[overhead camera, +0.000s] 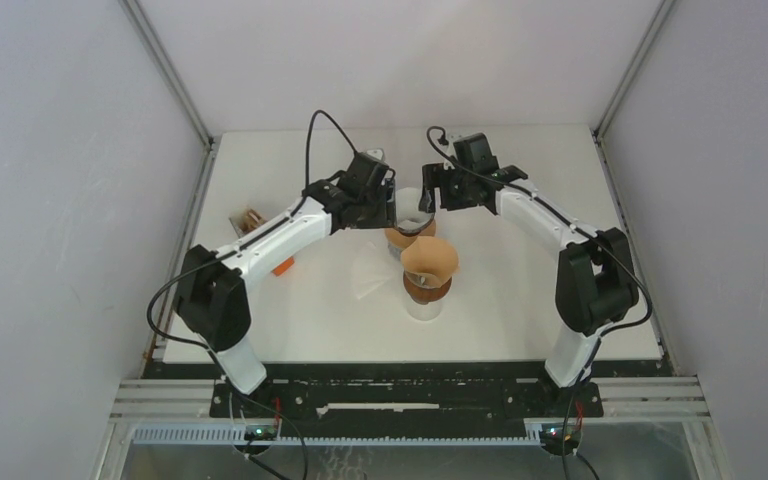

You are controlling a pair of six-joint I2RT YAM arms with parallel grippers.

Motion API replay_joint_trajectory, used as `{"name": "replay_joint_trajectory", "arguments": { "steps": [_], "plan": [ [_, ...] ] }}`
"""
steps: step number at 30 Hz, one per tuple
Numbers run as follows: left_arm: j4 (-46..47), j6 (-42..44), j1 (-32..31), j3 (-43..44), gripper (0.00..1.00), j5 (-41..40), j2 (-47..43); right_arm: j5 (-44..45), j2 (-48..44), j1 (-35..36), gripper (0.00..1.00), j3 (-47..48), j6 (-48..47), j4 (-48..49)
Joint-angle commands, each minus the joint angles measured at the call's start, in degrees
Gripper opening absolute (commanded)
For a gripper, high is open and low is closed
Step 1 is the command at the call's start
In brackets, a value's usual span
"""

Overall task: Place the coffee filter in the dripper
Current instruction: Adjust the coffee filter in the coffee dripper.

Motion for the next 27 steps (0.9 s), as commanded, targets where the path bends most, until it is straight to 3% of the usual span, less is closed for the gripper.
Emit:
{"name": "replay_joint_trajectory", "arguments": {
  "steps": [1,27],
  "plan": [
    [0.40,0.96,0.62,-0.43,0.58,0.05,0.85,1.94,0.62,0.43,0.82,3.21,-1.60,-0.43],
    [0.75,0.09,0.65,2.94,0.65,0.49,-3.61,-1.09,-5.41,1.28,0.82,5.67,-1.37,-3.20]
  ]
}}
